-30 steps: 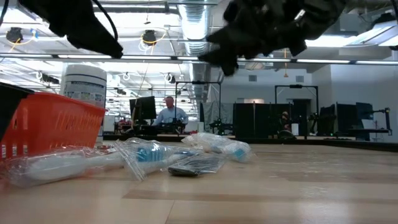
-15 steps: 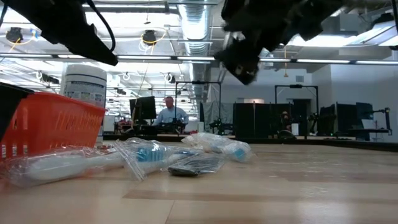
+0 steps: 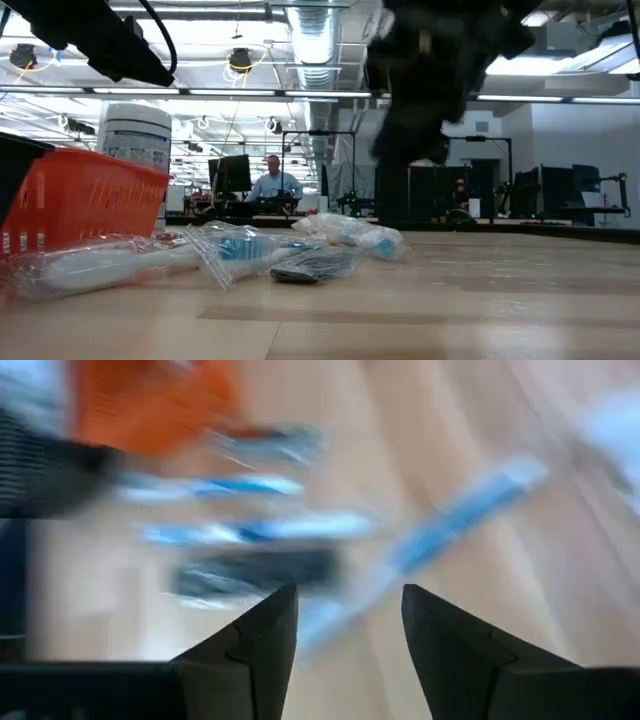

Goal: Pick & Place Travel size toiletries
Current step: Put the right blue toothbrush into the left black basket

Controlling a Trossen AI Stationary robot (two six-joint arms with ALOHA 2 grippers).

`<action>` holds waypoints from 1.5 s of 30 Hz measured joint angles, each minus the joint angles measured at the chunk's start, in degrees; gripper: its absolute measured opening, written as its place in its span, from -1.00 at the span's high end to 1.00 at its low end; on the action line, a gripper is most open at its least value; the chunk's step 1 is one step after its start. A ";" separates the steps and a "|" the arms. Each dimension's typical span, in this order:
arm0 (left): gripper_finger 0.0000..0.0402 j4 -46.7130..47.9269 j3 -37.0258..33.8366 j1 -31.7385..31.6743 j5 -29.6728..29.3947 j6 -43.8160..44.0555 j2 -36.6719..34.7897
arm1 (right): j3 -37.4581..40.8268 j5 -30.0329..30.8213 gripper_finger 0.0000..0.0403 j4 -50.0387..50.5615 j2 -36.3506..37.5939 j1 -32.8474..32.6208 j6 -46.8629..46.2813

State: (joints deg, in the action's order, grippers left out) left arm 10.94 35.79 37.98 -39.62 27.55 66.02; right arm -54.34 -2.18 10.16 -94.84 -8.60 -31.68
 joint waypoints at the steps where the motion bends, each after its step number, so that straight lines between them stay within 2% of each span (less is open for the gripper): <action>1: 0.21 -0.02 0.00 0.00 -0.02 -0.13 0.00 | 0.16 1.55 0.13 1.76 -0.29 0.10 -1.56; 4: 0.21 -0.28 0.00 -0.08 -0.02 -0.36 0.00 | -0.04 5.25 0.14 1.45 -2.61 0.84 -4.88; 9: 0.21 -0.51 0.00 -0.11 -0.04 -0.61 0.00 | -2.58 5.65 0.13 1.92 -6.24 1.19 -5.47; 12: 0.21 -0.52 0.00 -0.11 -0.06 -0.63 0.02 | -6.09 6.91 0.10 5.56 -8.63 0.38 -5.42; 18: 0.21 -2.27 -1.40 -0.11 -0.20 -0.68 0.02 | -15.68 12.11 0.02 19.06 -15.99 -1.73 -4.81; 23: 0.21 -4.08 -3.38 -0.11 -0.28 0.05 0.02 | -21.42 12.97 -0.06 22.69 -19.81 -2.70 -3.92; 30: 0.21 -5.57 -4.11 -0.11 0.20 0.06 0.02 | -22.39 17.25 -0.08 27.68 -17.79 -2.16 -3.02; 36: 0.21 -6.02 -4.11 -0.02 0.45 -0.05 0.02 | -22.52 16.69 -0.03 23.86 -14.92 -2.67 -1.71; 45: 0.21 -6.97 -4.11 -0.02 0.57 -0.18 0.02 | -22.32 15.97 -0.05 22.84 -18.04 -5.41 -3.65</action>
State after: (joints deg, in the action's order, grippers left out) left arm 3.97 31.68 37.95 -39.05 27.38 66.04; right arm -76.66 13.79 32.99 -112.88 -14.01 -35.33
